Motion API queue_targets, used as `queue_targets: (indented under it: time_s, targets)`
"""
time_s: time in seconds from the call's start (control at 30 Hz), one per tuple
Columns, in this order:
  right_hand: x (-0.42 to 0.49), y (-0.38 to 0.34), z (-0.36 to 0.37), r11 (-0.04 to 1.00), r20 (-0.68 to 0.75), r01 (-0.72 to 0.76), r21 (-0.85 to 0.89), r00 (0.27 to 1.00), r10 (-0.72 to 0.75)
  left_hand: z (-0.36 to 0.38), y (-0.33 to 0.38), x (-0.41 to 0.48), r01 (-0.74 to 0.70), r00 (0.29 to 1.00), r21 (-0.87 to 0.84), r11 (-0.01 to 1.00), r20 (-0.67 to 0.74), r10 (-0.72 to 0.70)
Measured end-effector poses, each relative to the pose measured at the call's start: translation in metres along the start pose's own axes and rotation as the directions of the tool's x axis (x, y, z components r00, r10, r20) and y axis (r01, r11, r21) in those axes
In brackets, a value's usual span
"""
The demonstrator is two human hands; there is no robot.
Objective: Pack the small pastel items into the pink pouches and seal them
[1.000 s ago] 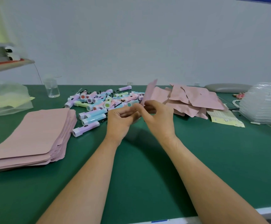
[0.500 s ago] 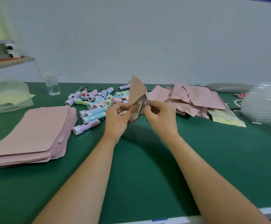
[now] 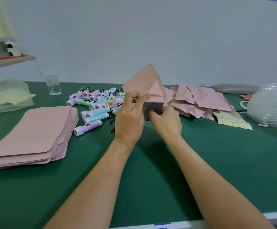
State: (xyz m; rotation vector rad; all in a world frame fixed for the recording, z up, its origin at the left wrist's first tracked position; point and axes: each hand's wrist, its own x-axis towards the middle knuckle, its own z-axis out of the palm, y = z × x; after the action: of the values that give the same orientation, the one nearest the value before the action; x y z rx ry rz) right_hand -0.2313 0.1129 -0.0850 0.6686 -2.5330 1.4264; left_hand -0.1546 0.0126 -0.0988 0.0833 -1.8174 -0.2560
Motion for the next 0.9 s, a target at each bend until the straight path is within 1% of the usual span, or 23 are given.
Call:
queue_targets:
  time_s: [0.07,0.1,0.17,0.23,0.33,0.4,0.43,0.5,0.53,0.6,0.7,0.77,0.83,0.9]
  targets:
    - [-0.001,-0.001,0.002,0.999,-0.030,0.034,0.038,0.999,-0.033,0.000,0.001,-0.001,-0.020,0.997,-0.040,0.999,0.077,0.023]
    - [0.000,0.000,0.002,0.996,-0.031,0.065,0.063,0.998,-0.063,0.000,0.002,0.000,-0.004,0.996,-0.040,0.999,0.091,0.008]
    - [0.003,0.004,0.001,0.986,0.006,0.154,0.065,0.988,-0.154,-0.001,0.003,0.003,0.083,0.993,-0.003,0.997,0.090,-0.082]
    - [0.005,0.009,-0.001,0.970,0.035,0.243,-0.011,0.969,-0.243,-0.004,0.000,0.006,0.169,0.979,0.032,0.985,0.110,-0.172]
    - [0.005,0.013,0.000,0.935,0.029,0.323,-0.146,0.946,-0.323,-0.006,-0.004,0.009,0.240,0.953,0.050,0.969,0.175,-0.245]
    - [0.003,0.012,0.003,0.908,-0.022,0.322,-0.266,0.940,-0.340,-0.007,-0.008,0.010,0.299,0.940,0.075,0.951,0.148,-0.307]
    - [0.004,0.011,0.005,0.910,-0.056,0.288,-0.299,0.947,-0.318,-0.008,-0.010,0.011,0.335,0.934,0.078,0.939,0.108,-0.342]
    - [0.005,0.009,0.007,0.927,-0.087,0.204,-0.316,0.966,-0.243,-0.010,-0.014,0.010,0.374,0.926,0.050,0.926,0.022,-0.376]
    - [0.005,0.010,0.008,0.929,-0.087,0.185,-0.319,0.971,-0.223,-0.010,-0.014,0.008,0.372,0.928,0.032,0.928,0.008,-0.372]
    - [0.007,0.013,0.009,0.929,-0.072,0.199,-0.313,0.970,-0.232,-0.006,-0.011,0.004,0.405,0.911,0.024,0.914,0.073,-0.406]
    - [0.005,0.011,0.010,0.918,-0.068,0.281,-0.279,0.948,-0.311,0.003,-0.011,0.000,0.555,0.812,0.013,0.832,0.210,-0.545]
    - [0.003,0.009,0.009,0.904,-0.100,0.327,-0.273,0.926,-0.365,0.006,-0.015,0.000,0.617,0.769,-0.021,0.787,0.227,-0.597]
    - [0.002,0.008,0.008,0.885,-0.122,0.344,-0.313,0.910,-0.397,0.008,-0.019,0.000,0.630,0.769,-0.043,0.775,0.167,-0.616]
    - [0.001,0.007,0.010,0.881,-0.110,0.321,-0.348,0.919,-0.378,0.008,-0.017,0.000,0.634,0.772,-0.145,0.760,0.066,-0.632]
